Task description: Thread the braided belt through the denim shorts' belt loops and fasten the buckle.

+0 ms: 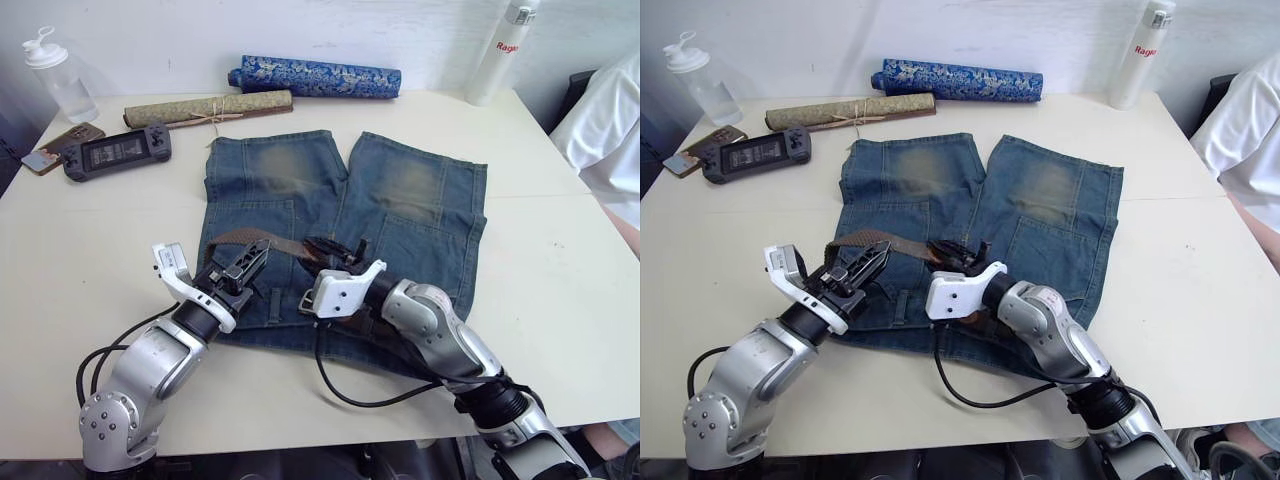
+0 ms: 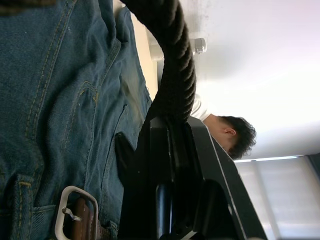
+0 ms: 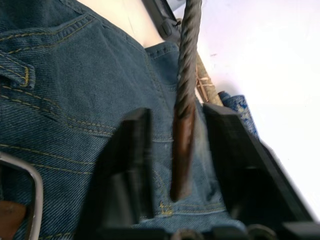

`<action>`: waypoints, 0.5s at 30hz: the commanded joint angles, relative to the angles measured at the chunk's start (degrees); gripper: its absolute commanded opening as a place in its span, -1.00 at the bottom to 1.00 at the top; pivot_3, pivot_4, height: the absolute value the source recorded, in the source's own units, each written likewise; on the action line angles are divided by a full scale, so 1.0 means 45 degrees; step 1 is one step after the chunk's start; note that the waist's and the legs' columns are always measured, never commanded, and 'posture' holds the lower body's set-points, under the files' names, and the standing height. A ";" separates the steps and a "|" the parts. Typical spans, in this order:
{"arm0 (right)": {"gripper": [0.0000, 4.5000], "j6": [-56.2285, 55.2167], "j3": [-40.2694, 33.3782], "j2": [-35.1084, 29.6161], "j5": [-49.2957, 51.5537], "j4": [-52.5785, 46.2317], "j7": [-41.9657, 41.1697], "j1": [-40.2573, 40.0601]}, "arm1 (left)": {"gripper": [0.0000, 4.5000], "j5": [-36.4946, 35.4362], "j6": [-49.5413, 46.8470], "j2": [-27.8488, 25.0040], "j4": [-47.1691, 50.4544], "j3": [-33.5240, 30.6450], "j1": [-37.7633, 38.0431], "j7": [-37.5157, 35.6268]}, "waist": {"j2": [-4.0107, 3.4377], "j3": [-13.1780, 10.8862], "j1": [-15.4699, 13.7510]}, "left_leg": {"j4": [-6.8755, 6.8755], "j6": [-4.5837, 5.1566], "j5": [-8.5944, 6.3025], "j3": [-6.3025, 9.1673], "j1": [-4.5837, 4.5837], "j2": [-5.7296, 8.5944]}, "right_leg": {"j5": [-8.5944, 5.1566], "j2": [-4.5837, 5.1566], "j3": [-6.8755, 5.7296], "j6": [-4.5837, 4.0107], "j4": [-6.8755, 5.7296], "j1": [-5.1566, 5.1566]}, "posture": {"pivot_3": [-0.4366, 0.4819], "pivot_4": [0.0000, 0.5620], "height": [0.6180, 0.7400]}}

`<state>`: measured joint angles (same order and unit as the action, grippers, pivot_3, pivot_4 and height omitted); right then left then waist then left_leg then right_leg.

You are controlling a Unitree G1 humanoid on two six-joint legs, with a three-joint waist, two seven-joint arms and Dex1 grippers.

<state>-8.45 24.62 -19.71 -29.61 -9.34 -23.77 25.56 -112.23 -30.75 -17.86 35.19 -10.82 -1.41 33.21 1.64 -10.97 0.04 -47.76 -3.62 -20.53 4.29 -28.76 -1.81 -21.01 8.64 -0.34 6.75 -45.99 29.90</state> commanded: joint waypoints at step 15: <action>0.97 1.2098 -0.5896 -0.2382 1.5703 -0.6241 -0.5176 -0.1371 | -1.00 -0.0134 -0.4098 -0.5184 -0.2869 -0.4071 0.2306 -0.6707 | -0.0035 -0.0021 0.0031 | 0.0010 0.0093 -0.0055 0.0011 -0.0011 -0.0003 | -0.0051 -0.0007 -0.0010 -0.0081 0.0002 0.0016 | -0.05 -0.47 -0.56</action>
<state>39.37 0.59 -29.36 32.35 -33.63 -46.34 18.29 -112.32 -47.45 -39.74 22.86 -27.92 7.96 6.42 1.48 -11.06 0.18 -47.71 -3.20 -20.78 4.34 -28.81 -1.83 -21.25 8.61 -0.40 6.37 -45.96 29.97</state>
